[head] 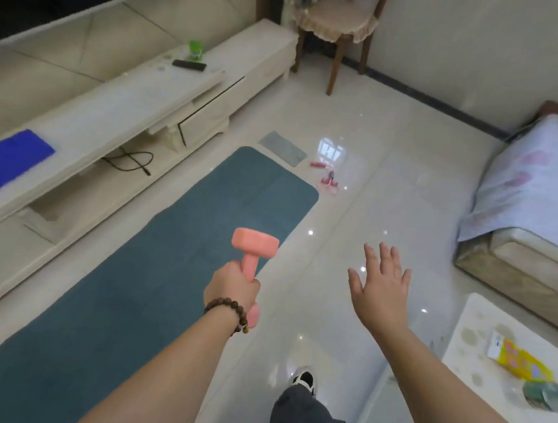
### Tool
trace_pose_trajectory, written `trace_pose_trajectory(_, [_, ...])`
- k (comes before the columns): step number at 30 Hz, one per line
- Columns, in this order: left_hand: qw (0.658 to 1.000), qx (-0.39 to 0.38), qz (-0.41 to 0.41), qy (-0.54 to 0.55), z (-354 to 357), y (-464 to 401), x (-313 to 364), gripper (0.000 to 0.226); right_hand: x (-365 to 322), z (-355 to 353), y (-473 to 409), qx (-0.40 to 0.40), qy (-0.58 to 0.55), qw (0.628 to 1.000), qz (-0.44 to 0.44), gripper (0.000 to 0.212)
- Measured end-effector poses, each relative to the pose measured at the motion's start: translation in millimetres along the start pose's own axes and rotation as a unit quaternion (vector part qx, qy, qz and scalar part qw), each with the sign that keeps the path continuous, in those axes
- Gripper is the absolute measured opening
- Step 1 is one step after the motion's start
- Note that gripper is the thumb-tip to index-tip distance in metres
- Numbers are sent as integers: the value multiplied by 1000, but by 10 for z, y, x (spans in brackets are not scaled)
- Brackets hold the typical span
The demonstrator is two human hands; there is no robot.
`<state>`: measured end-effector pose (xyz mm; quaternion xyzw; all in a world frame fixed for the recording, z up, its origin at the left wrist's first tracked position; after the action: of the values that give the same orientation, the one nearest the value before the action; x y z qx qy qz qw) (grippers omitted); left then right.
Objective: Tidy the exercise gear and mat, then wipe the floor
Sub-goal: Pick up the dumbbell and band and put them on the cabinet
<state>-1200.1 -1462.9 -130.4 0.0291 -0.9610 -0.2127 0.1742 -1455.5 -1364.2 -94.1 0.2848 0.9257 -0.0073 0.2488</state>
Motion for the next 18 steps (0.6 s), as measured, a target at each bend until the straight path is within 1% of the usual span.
trace_pose_trajectory(4, [1000, 10, 7, 16, 20, -335, 925, 6, 424, -435, -735, 9, 0, 1000, 6, 57])
trace_pose_trajectory(7, [1000, 15, 8, 14, 14, -584, 1448, 8, 635, -649, -1205, 15, -10, 1000, 10, 57])
trace_pose_trajectory(14, [1000, 17, 3, 0, 41, -1327, 2261, 2, 876, -742, -2190, -1, -22, 1000, 17, 58])
trace_pose_trajectory(18, [1000, 19, -1, 2, 85, -1936, 2661, 4, 956, -747, -2959, -1, -18, 1000, 11, 58])
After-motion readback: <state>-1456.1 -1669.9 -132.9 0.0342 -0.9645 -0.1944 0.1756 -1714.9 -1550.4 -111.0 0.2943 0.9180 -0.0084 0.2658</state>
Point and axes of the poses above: each hand's wrist, its own y-axis away from the middle knuckle, its own z-axis out of the palm, x = y × z, the point moved 7 cm from there along -y, towards the middle knuckle, and after that the axes turned 12 degrees about -y, right-handed, at the moved point
